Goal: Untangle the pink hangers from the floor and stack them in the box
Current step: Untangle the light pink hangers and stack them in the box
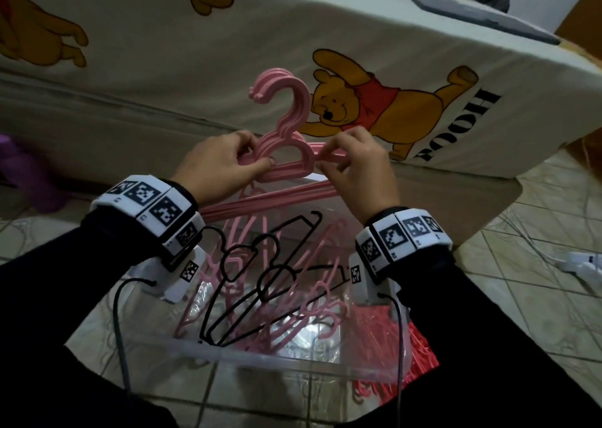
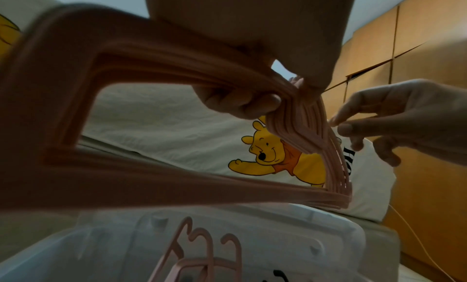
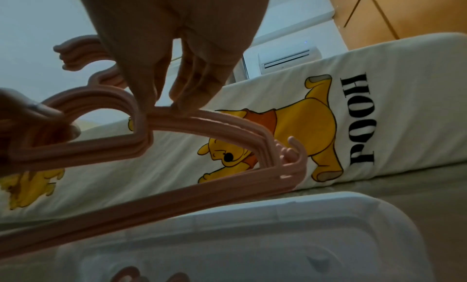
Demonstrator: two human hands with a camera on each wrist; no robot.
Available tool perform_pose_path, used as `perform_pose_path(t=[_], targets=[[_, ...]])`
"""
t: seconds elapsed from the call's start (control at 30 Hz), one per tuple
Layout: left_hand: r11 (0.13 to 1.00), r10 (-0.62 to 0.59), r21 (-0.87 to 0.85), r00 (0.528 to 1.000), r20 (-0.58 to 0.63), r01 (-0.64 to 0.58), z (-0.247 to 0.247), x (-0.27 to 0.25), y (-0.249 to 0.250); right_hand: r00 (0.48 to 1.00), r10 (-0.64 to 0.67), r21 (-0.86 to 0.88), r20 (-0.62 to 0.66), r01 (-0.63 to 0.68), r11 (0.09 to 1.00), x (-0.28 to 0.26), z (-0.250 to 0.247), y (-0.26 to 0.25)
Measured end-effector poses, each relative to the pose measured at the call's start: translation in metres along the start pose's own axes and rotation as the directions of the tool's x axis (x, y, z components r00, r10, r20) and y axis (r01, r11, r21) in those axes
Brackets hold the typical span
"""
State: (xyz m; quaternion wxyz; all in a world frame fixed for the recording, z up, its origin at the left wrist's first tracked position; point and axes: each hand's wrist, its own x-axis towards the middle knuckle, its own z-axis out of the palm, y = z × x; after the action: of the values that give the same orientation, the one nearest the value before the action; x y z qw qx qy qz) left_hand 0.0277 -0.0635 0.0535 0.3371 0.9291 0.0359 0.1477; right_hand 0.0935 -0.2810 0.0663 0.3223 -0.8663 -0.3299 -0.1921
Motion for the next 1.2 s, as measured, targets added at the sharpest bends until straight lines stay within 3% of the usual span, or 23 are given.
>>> perform_pose_path(t=[0.1,0.17,0.23,0.3,0.4,0.5,0.63,0.73,0.9,0.97,1.07,1.2], targets=[[0.997,0.003,0.08,0.999,-0.043,0.0,-0.001,0.0,-0.002,0.996,-0.056,-0.072,0.065,0.061,0.996,-0.001,-0.001,0.009],[0.996,-0.003,0.084,0.999,-0.044,0.006,-0.001,0.0,-0.003,0.951,-0.045,-0.136,0.305,0.091,0.987,-0.006,0.005,0.017],[0.997,-0.013,0.073,0.999,-0.033,0.016,-0.001,0.0,-0.004,0.842,0.012,-0.247,0.539,0.145,0.958,-0.016,0.02,0.025],[0.998,-0.01,0.057,1.0,-0.02,0.011,0.0,0.001,-0.005,0.729,0.105,-0.357,0.677,0.201,0.912,-0.03,0.041,0.031],[0.998,-0.002,0.057,1.0,-0.025,0.003,0.001,0.002,-0.005,0.567,0.137,-0.389,0.812,0.351,0.851,-0.057,0.075,0.041],[0.999,0.015,0.052,1.0,-0.018,-0.014,0.003,0.002,-0.005,0.484,0.093,-0.351,0.87,0.475,0.807,-0.079,0.1,0.048],[0.999,0.042,0.029,0.998,0.04,-0.043,0.002,0.001,-0.006,0.445,0.112,-0.378,0.889,0.573,0.727,-0.089,0.116,0.056],[0.998,0.052,0.028,0.997,0.056,-0.054,0.001,0.0,-0.007,0.413,0.144,-0.383,0.899,0.583,0.717,-0.088,0.12,0.06],[0.998,0.036,0.042,0.998,0.055,-0.038,0.0,0.0,-0.008,0.437,0.122,-0.395,0.891,0.614,0.683,-0.089,0.123,0.056],[0.998,0.034,0.052,0.998,0.061,-0.037,-0.001,0.0,-0.008,0.417,0.133,-0.393,0.899,0.635,0.664,-0.09,0.122,0.055],[0.997,0.035,0.068,0.997,0.064,-0.04,-0.001,0.0,-0.009,0.37,0.16,-0.372,0.915,0.623,0.688,-0.095,0.116,0.057],[0.996,0.029,0.086,0.998,0.059,-0.034,-0.002,0.0,-0.009,0.403,0.193,-0.38,0.895,0.46,0.802,-0.091,0.105,0.057]])
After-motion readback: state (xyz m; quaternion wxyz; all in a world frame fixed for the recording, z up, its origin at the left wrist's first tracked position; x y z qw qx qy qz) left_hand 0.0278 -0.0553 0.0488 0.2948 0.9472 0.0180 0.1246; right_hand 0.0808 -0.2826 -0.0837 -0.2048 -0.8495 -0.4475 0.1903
